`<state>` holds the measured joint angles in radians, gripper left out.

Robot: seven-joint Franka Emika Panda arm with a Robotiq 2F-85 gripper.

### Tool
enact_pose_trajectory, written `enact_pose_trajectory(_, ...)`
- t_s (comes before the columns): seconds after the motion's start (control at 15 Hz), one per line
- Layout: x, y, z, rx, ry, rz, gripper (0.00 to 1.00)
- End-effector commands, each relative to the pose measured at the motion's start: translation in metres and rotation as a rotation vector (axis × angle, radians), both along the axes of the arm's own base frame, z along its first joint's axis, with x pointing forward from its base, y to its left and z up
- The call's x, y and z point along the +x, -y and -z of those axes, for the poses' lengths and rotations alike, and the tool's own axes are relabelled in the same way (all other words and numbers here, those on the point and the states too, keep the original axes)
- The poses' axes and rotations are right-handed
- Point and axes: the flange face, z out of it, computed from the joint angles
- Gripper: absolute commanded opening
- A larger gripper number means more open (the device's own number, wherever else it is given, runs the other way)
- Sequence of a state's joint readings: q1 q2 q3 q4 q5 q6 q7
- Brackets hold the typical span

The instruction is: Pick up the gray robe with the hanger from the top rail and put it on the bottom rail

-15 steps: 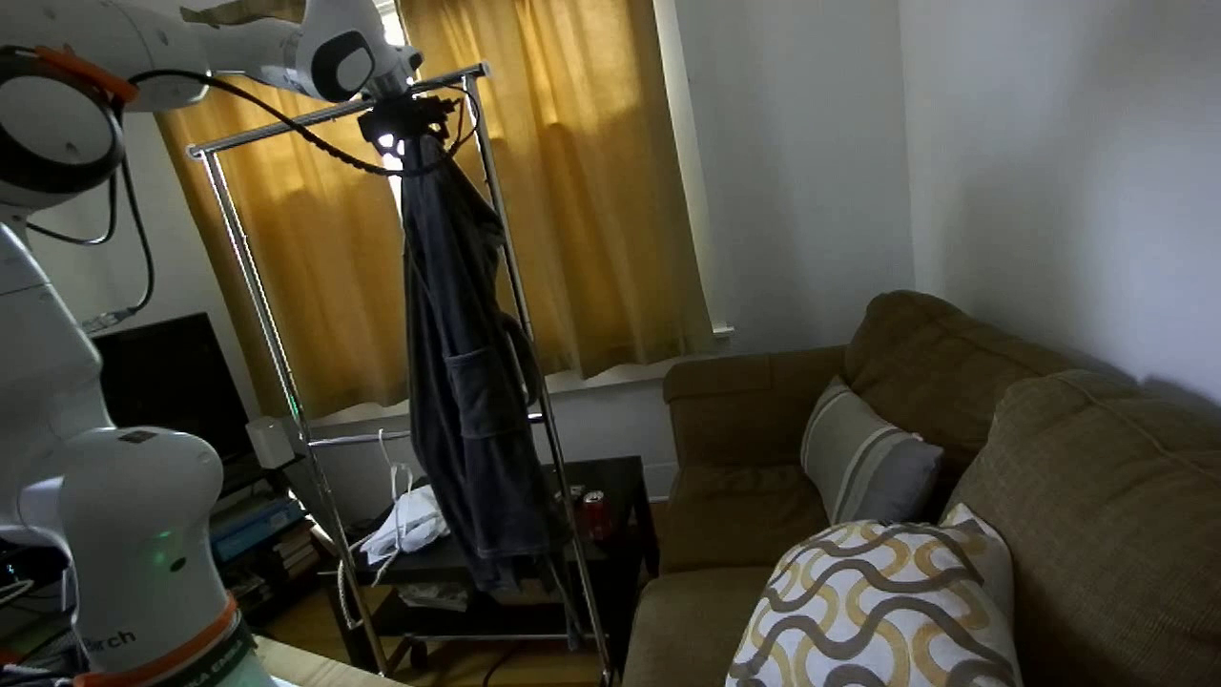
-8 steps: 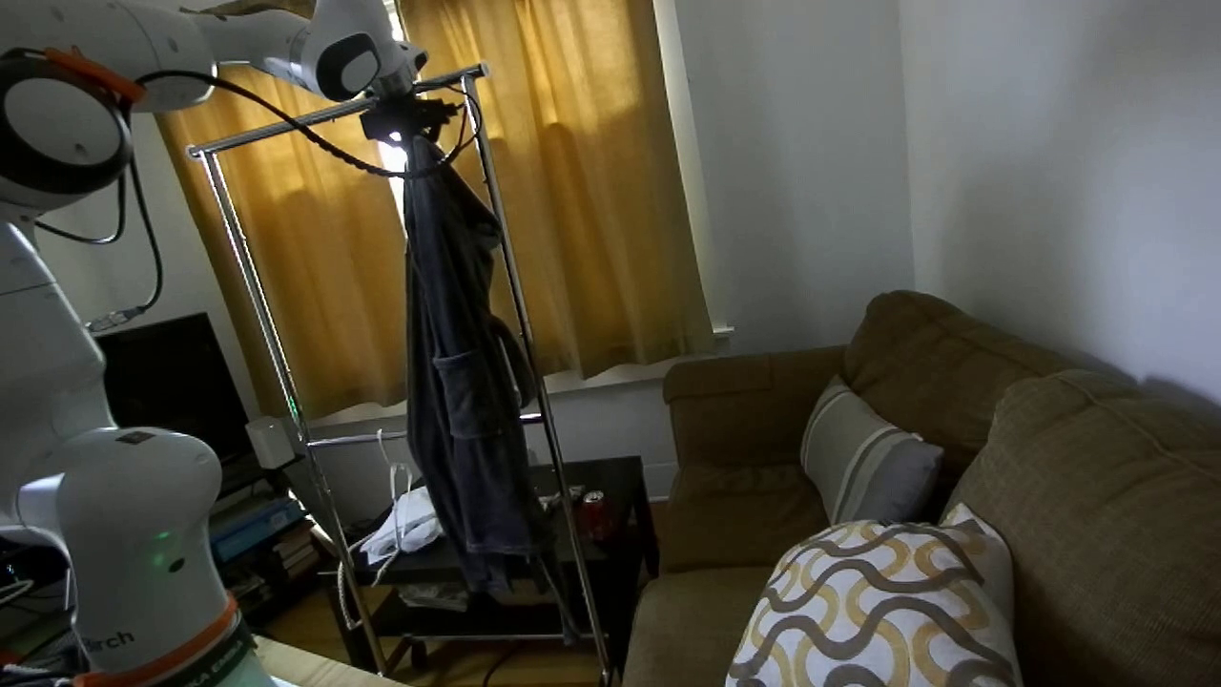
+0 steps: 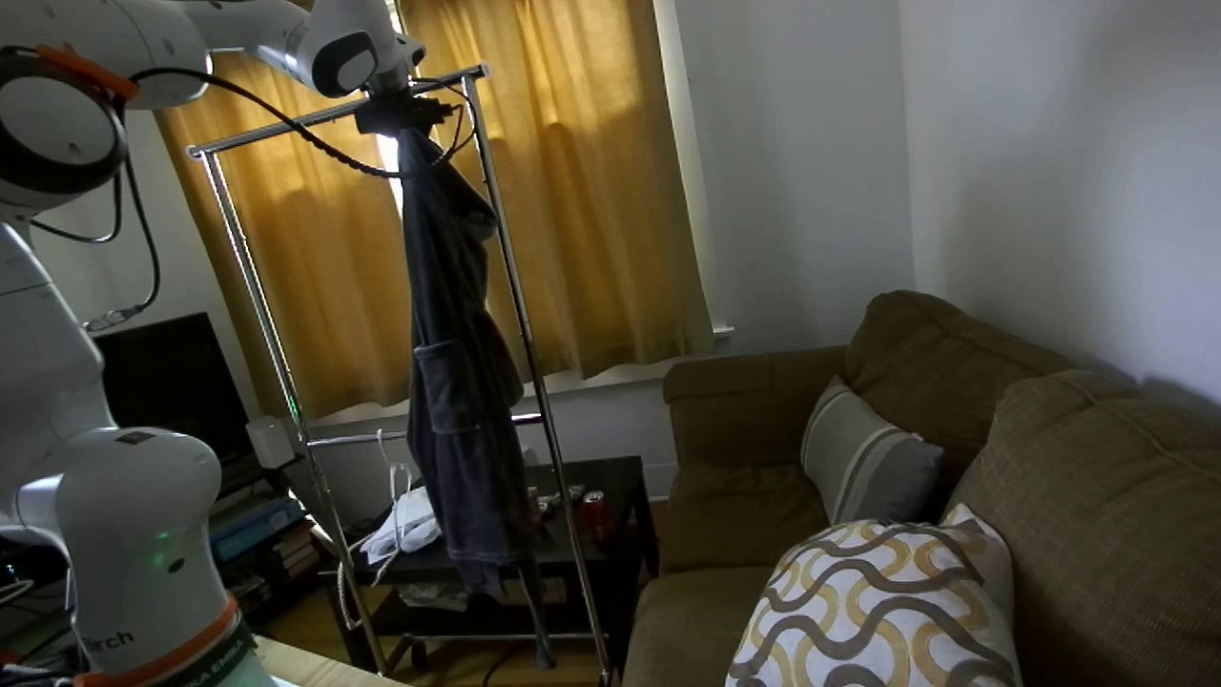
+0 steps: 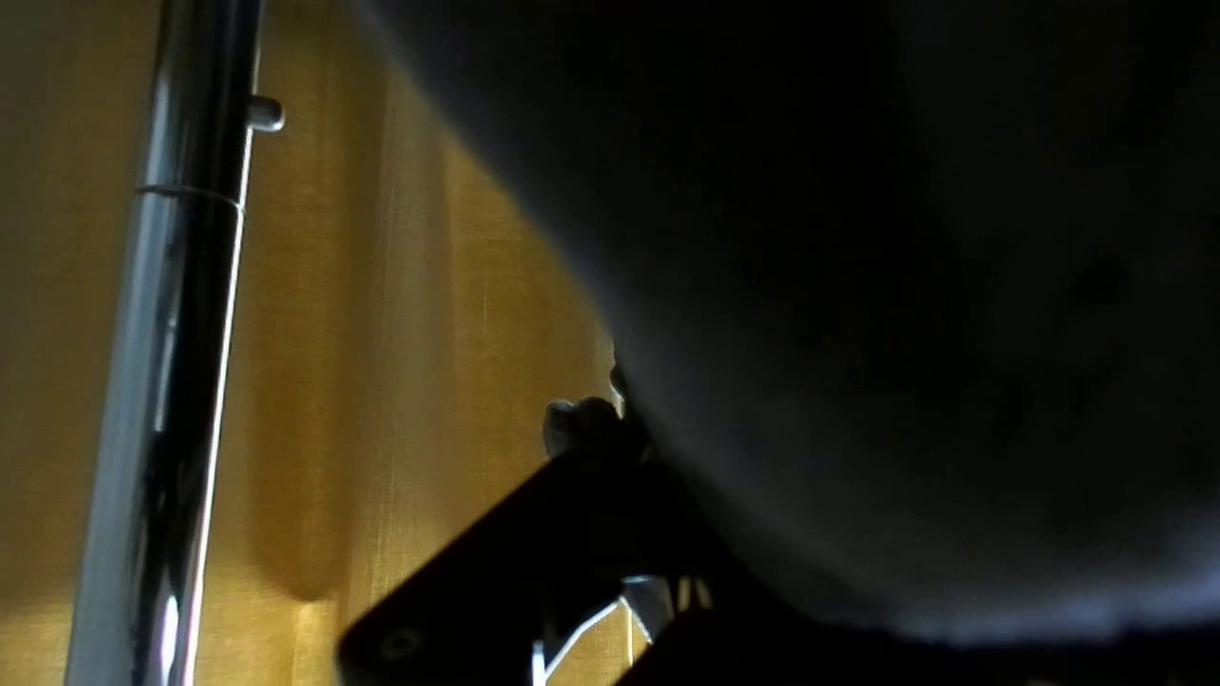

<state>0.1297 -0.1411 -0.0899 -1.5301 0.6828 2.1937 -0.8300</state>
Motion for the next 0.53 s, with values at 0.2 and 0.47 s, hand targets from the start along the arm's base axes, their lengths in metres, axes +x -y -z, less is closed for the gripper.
enact_pose_trajectory(0.2,-0.020,-0.003,-0.025,0.112,0.060,-0.024,0.02)
enact_pose_trajectory(0.47,-0.035,-0.003,-0.039,0.141,0.081,-0.031,0.02)
